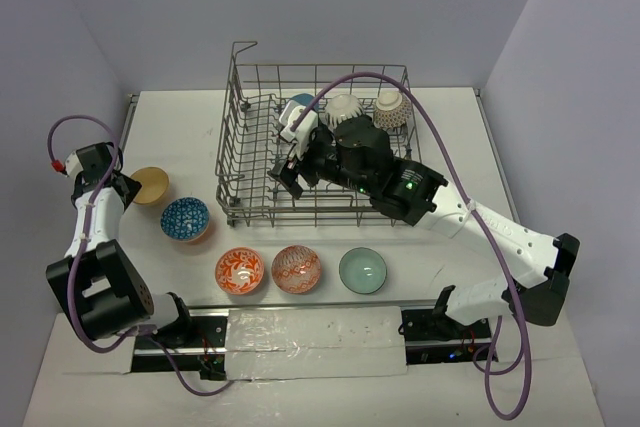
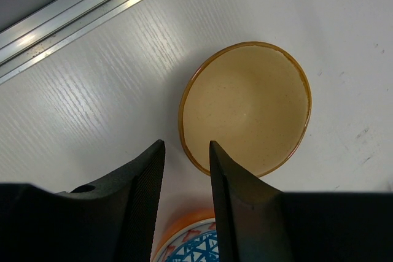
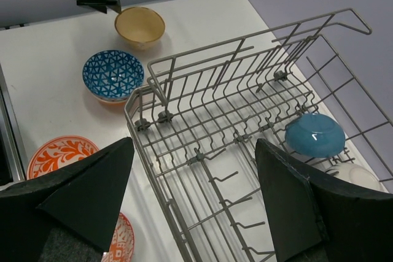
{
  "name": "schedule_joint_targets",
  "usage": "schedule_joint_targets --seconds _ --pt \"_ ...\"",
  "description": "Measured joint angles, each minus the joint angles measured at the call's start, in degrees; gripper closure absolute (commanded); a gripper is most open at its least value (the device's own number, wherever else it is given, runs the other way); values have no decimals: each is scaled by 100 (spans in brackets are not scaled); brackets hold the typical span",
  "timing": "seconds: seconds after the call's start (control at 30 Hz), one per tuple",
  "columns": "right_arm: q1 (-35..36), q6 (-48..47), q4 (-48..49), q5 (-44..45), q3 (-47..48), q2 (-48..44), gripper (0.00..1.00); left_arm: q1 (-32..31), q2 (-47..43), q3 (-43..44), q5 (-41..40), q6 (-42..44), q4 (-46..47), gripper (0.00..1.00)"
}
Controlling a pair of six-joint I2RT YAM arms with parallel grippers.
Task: Load the bowls into the dish rack
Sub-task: Pick up the bowl from the corner of the board.
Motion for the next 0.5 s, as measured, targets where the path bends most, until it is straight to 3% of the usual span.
schedule_joint_targets --seconds 0.5 --pt "0 -4 -44 15 0 59 13 0 170 0 2 -2 -2 58"
